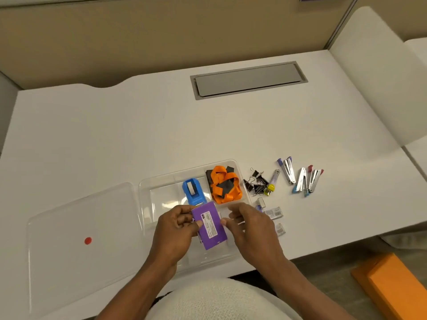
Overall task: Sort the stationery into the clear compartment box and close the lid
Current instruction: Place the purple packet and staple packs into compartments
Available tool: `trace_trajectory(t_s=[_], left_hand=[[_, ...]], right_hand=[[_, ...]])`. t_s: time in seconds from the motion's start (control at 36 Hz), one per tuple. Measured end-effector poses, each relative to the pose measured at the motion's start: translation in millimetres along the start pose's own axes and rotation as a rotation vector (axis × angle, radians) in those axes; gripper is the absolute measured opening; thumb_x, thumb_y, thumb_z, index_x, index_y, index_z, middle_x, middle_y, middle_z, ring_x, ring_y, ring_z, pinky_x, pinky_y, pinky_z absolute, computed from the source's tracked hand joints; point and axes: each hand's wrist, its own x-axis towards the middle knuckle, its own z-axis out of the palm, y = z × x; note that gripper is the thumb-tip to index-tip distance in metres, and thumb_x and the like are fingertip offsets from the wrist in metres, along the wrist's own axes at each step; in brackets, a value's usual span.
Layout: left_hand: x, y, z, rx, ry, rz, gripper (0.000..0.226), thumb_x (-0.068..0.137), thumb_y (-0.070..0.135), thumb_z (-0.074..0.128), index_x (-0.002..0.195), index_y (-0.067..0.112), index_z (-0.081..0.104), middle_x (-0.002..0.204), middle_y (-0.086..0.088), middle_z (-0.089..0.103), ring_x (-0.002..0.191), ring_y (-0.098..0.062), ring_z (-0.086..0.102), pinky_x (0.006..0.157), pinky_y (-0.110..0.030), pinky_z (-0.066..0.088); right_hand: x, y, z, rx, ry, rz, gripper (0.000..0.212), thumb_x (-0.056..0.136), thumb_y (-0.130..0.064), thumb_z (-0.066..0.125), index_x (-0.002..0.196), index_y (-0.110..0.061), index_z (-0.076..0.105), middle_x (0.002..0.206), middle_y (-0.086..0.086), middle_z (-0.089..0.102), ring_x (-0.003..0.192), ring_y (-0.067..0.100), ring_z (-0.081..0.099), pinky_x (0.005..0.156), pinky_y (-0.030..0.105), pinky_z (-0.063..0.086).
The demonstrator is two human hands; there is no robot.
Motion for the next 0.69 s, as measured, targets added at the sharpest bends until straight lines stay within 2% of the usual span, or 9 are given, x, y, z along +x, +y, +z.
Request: trace_trajectory(t_s=[0.06,0.11,0.19,0.28,0.36,0.44,0.53,0.61,0.69], left_hand=[[2.7,-0.1,3.1,-0.001,-0.040,0.007,0.029,0.082,0.031,0.080,0.107,0.032,0.066,0.101,0.008,0.079,0.090,-0.009,0.078,0.066,-0.019,0.061],[5.6,-1.0,7.0,0.007,-0.074,0.022,0.026,0.085,0.024,0.080,0.106,0.032,0.067,0.101,0.007,0.080,0.092,-0.010,0.078,0.066,-0.018,0.061],[7.7,-1.7,10.7,0.087,-0.093,0.080,0.027,0.083,0.030,0.079,0.105,0.033,0.064,0.101,0.013,0.077,0.096,-0.013,0.076,0.069,-0.017,0.061],[8.3,-3.9,8.0,0.392,0.038,0.304,0.033,0.086,0.031,0.080,0.116,0.031,0.065,0.114,0.012,0.072,0.103,-0.011,0.070,0.087,-0.029,0.062],[11.8,-9.8,1.1,0.654,0.160,0.561,0.052,0.088,0.028,0.080,0.136,0.019,0.063,0.140,-0.005,0.064,0.127,-0.025,0.062,0.103,-0.042,0.052],[20.0,-19.2,-6.2,0.840,0.095,0.557,0.078,0.091,0.050,0.067,0.157,0.018,0.040,0.167,-0.004,0.032,0.154,-0.026,0.034,0.119,-0.040,0.029],[25.3,-35.9,-8.5,0.979,0.002,0.507,0.099,0.088,0.081,0.036,0.162,0.026,0.000,0.171,0.003,-0.011,0.160,-0.019,-0.003,0.128,-0.042,0.011],[25.1,-51.6,-7.4,1.070,-0.051,0.504,0.111,0.077,0.093,0.009,0.159,0.023,-0.017,0.168,0.000,-0.029,0.157,-0.019,-0.020,0.129,-0.042,0.002],[25.7,-64.1,-7.8,1.124,-0.090,0.490,0.119,0.072,0.096,0.000,0.156,0.017,-0.026,0.165,-0.003,-0.037,0.156,-0.021,-0.026,0.130,-0.043,0.000]], right_hand=[[2.8,-2.1,0.3,0.139,-0.107,0.060,0.050,0.083,-0.061,0.066,0.124,-0.033,0.057,0.105,-0.020,0.068,0.093,-0.004,0.068,0.069,0.006,0.052],[2.9,-0.1,3.1,0.157,-0.100,0.048,0.036,0.084,-0.053,0.074,0.112,-0.039,0.056,0.092,-0.025,0.065,0.088,-0.011,0.067,0.065,0.003,0.050],[1.4,7.4,5.2,0.167,-0.044,0.105,0.035,0.081,-0.052,0.079,0.105,-0.042,0.055,0.090,-0.024,0.067,0.083,-0.006,0.070,0.063,0.004,0.051],[1.1,18.2,4.5,0.142,0.012,0.213,0.041,0.079,-0.053,0.080,0.110,-0.039,0.056,0.102,-0.017,0.071,0.090,0.007,0.073,0.065,0.008,0.053],[1.1,27.9,4.0,0.013,0.017,0.263,0.050,0.080,-0.056,0.078,0.120,-0.036,0.057,0.112,-0.012,0.072,0.087,0.009,0.070,0.066,0.010,0.051],[2.2,30.2,7.4,-0.113,-0.003,0.258,0.056,0.081,-0.056,0.078,0.127,-0.035,0.056,0.121,-0.010,0.072,0.093,0.012,0.072,0.076,0.023,0.060],[1.6,27.0,14.8,-0.319,-0.014,0.143,0.063,0.084,-0.057,0.074,0.137,-0.031,0.052,0.131,-0.005,0.069,0.108,0.018,0.073,0.088,0.035,0.061],[0.8,22.6,23.5,-0.473,-0.057,0.060,0.072,0.086,-0.057,0.073,0.144,-0.024,0.044,0.136,-0.001,0.065,0.114,0.020,0.070,0.093,0.037,0.058],[1.8,19.4,30.9,-0.564,-0.111,0.049,0.074,0.089,-0.046,0.075,0.146,-0.017,0.040,0.136,0.006,0.061,0.116,0.024,0.066,0.093,0.038,0.057]])
